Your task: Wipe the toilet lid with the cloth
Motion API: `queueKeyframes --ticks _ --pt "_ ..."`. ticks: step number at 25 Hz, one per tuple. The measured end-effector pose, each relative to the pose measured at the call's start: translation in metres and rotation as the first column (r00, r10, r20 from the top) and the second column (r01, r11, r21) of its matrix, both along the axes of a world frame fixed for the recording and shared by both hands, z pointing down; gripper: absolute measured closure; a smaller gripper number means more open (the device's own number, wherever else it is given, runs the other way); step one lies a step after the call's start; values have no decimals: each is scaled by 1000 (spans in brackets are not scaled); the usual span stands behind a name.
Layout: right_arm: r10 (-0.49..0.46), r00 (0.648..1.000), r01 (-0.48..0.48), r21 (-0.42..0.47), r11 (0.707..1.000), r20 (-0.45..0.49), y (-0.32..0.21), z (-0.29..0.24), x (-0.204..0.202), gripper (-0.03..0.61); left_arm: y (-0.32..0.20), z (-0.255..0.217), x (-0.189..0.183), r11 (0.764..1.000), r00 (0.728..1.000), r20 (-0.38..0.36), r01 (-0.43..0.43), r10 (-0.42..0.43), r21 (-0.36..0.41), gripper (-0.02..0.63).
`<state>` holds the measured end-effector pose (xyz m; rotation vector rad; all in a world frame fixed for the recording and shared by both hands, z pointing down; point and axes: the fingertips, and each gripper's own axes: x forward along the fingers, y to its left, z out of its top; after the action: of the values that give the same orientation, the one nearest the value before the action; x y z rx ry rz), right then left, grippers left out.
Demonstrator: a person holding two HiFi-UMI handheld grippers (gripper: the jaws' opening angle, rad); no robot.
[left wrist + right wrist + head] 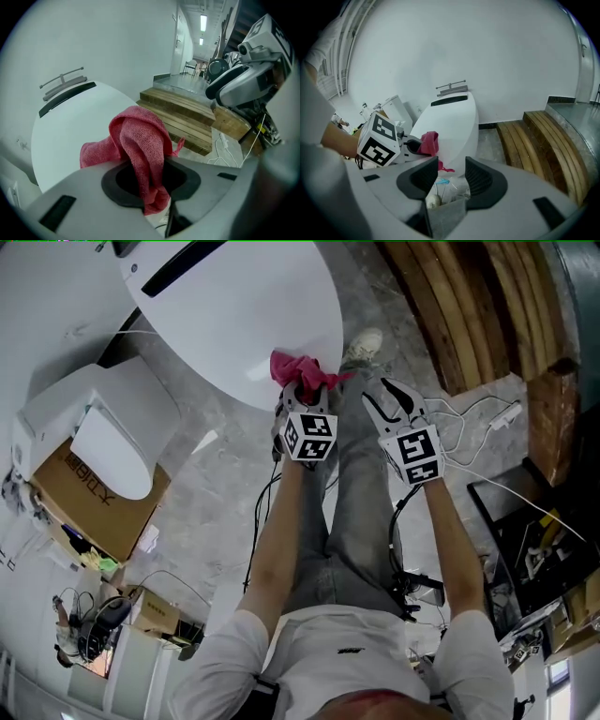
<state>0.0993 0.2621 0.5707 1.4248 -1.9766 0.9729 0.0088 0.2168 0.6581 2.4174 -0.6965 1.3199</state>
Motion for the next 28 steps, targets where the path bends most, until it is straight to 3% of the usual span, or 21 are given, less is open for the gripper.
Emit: queueKeyframes --ticks 6,13,21,28 --pt "38 999 -38 3 999 -9 6 -8 6 387 5 -2 27 998 997 -44 -60 59 -34 505" --pt "33 999 -32 23 999 -40 6 -34 12 387 4 -40 63 994 983 -159 -98 91 -37 505" --pt "-15 997 23 110 994 -77 -13 -123 19 387 -18 -156 56 998 955 -296 -13 29 59 505" --pt "-42 993 66 220 973 -114 -30 -234 5 387 -31 -285 31 981 927 -374 57 16 183 505"
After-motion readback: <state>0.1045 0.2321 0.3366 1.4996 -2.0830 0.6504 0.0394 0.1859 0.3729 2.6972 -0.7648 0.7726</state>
